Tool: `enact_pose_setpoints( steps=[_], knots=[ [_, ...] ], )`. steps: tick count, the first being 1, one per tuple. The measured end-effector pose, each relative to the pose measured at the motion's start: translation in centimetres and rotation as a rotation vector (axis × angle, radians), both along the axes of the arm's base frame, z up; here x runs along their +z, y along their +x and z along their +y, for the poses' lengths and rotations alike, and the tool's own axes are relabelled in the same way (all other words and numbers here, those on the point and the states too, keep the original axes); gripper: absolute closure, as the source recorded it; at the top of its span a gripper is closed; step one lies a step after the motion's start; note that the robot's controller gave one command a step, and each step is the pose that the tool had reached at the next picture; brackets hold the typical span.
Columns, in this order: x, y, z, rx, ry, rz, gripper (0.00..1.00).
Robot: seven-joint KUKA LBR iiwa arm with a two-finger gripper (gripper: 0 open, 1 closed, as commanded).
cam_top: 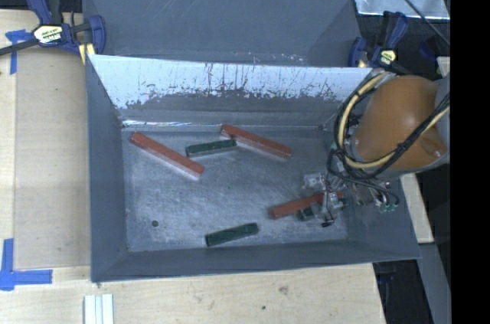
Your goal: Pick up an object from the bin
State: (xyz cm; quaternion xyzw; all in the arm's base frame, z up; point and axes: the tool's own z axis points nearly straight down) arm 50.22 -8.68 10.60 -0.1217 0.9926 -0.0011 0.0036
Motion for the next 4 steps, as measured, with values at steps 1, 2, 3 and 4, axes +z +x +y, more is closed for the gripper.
enact_pose_setpoints(
  steps=[1,2,3,4],
  knots=[
    [-0.2,-0.1,0.0,0.0,0.001,0.003,0.0],
    [-3.6,0.4,-0.3,0.041,0.001,0.013,0.0],
    [-3.4,0.8,-0.3,0.041,0.001,-0.002,1.0],
    [2.1,0.6,-0.2,0.036,-0.001,-0.001,1.0]
  ],
)
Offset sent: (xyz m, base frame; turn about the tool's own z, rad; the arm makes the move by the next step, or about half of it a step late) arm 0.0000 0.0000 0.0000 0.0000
